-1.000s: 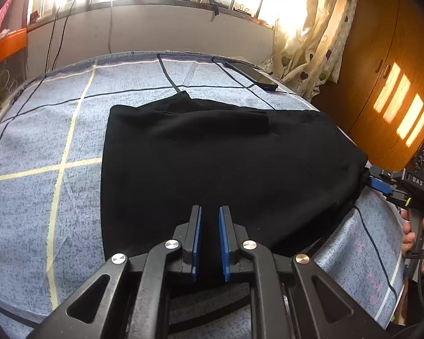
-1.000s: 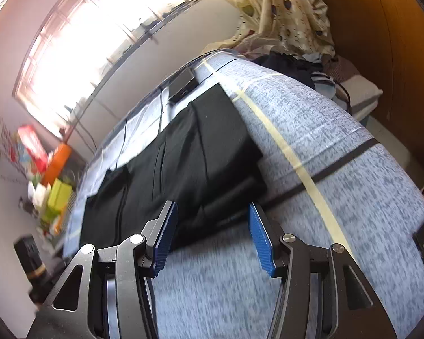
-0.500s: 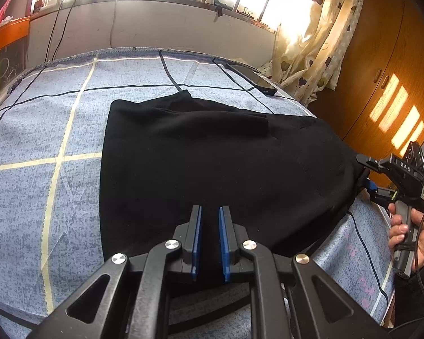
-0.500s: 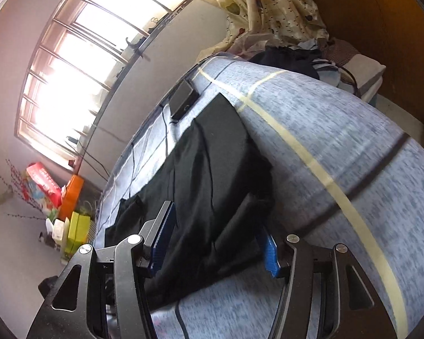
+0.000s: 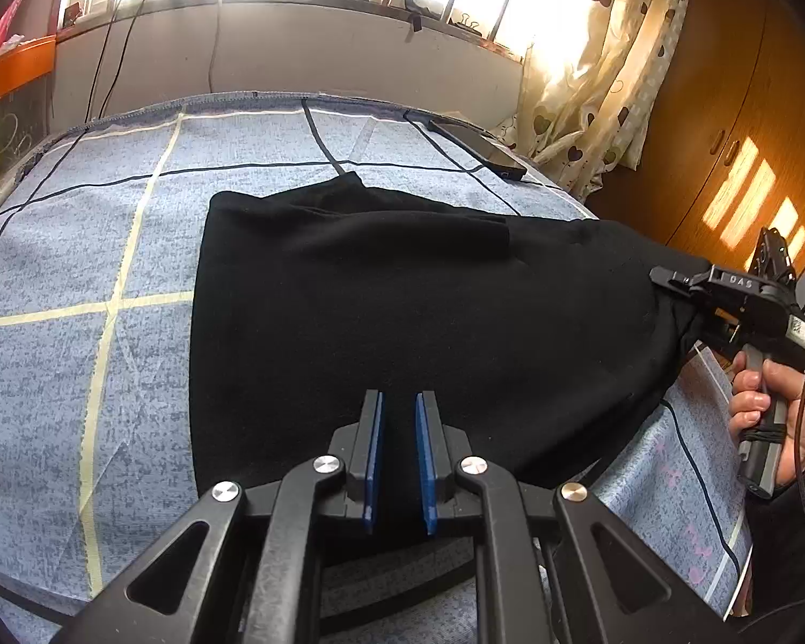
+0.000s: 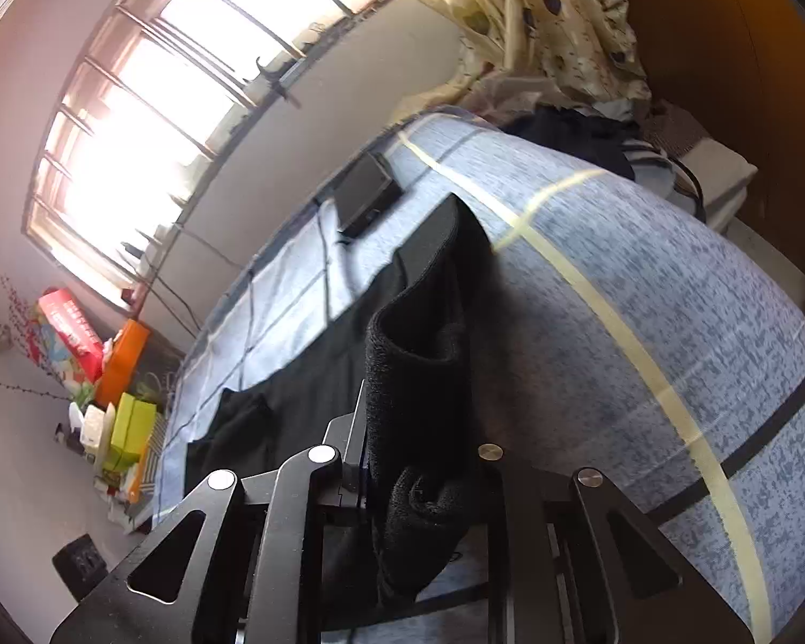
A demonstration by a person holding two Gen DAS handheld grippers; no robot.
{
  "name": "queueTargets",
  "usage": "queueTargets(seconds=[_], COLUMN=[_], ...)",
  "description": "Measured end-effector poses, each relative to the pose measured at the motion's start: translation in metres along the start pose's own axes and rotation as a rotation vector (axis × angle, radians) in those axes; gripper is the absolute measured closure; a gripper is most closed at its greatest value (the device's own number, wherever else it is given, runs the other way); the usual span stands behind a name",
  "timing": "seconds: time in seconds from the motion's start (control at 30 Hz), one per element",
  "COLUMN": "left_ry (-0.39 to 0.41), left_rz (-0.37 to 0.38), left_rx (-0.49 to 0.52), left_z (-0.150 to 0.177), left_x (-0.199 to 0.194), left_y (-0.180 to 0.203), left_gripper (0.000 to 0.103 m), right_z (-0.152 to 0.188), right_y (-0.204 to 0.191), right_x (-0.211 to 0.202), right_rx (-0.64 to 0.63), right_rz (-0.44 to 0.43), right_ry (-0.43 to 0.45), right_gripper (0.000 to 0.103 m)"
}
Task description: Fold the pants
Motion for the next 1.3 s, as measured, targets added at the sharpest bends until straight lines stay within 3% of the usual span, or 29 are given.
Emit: queueTargets(seconds=[0.4, 0.63, 0.83, 0.93, 0.97, 1.07, 1.2, 1.3], left_ry=[0.084, 0.117, 0.126, 0.133, 0.135, 0.14, 0.149, 0.161], left_rz=[-0.07, -0.114, -0.151, -0.163, -0.166, -0.174, -0.182, -0.181], left_rx=[-0.054, -0.106, -0.151, -0.164, -0.168, -0.177, -0.196, -0.193], left_z=[-0.002, 0.005, 0.012, 0.016, 0.018, 0.021, 0.021, 0.018], left_x=[-0.03, -0.05, -0.061, -0.066, -0.068, -0.071, -0.075, -0.08], left_y=[-0.022, -0.047, -0.067, -0.073, -0.075, -0.08, -0.085, -0.081], left_gripper=[0.088, 0.088, 0.088, 0.088, 0.088, 0.088, 0.088, 0.088], right_z=[0.005, 0.061, 0.131, 0.164, 0.171, 0.18, 0.185, 0.18], right_y=[-0.121, -0.196, -0.226, -0.221, -0.22, -0.226, -0.237, -0.234], right_x=[-0.003, 0.03, 0.08, 0.106, 0.11, 0.101, 0.087, 0.068], right_rx=[-0.271, -0.475, -0.668, -0.718, -0.725, -0.754, -0.738, -0.728], right_rz=[-0.164, -0.235, -0.194, -0.142, -0.141, -0.201, -0.333, -0.378], right_ry=[-0.012, -0.105, -0.243, -0.313, -0.329, -0.307, -0.36, -0.34], right_gripper=[0.085, 0.085, 0.085, 0.074, 0.064, 0.049, 0.049, 0.049])
Point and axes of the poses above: each gripper's, at about its wrist camera, not at the fingertips, and x roughly the way its jaws point, y to its right, z to its underside, the point moved 5 cm from there along x, roughly the way its jaws point, and after that the axes turned 2 degrees about y, right-handed, at the moved point
